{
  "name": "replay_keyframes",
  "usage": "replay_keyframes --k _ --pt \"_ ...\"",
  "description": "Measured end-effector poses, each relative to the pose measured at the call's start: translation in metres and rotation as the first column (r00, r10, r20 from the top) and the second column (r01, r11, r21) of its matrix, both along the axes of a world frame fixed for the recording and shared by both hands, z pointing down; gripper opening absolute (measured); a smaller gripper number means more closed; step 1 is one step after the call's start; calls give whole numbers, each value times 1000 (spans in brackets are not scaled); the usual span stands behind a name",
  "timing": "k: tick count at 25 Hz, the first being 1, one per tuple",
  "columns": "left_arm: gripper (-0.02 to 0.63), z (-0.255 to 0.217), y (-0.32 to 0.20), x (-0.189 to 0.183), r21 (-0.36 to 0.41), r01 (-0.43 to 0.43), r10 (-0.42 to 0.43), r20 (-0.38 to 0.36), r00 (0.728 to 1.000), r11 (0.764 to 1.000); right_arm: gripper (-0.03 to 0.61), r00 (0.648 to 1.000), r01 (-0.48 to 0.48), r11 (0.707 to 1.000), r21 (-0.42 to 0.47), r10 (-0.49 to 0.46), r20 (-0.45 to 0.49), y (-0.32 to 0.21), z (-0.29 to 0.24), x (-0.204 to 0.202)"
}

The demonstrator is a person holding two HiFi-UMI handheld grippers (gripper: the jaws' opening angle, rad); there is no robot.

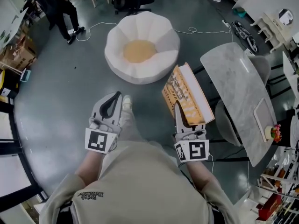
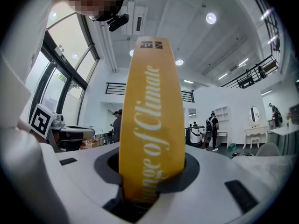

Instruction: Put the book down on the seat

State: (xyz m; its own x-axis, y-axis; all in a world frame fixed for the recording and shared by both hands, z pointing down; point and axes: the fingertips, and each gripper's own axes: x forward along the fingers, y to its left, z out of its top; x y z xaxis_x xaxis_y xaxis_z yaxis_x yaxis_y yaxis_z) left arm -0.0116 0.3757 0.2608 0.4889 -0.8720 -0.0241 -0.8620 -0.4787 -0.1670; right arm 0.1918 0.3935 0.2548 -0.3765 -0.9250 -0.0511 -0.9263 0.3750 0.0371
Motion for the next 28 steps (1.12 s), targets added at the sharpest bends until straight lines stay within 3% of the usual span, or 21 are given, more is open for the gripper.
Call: replay_keyframes --k 5,11,17,28 --pt "9 10 -36 7 -17 -25 25 -37 999 1000 150 1000 -12 1000 10 12 -22 -32 10 -1" --pt "9 23 -97 14 -33 -70 70 -3 998 997 150 999 -32 999 -17 32 -20 -91 21 -1" --pt "10 27 -170 -7 -70 -58 55 -41 998 996 150 999 -27 999 -43 25 -32 -162 26 -22" --pt "9 26 -323 -50 -114 -82 79 -34 996 990 150 998 -55 996 -64 55 2 -313 13 -60"
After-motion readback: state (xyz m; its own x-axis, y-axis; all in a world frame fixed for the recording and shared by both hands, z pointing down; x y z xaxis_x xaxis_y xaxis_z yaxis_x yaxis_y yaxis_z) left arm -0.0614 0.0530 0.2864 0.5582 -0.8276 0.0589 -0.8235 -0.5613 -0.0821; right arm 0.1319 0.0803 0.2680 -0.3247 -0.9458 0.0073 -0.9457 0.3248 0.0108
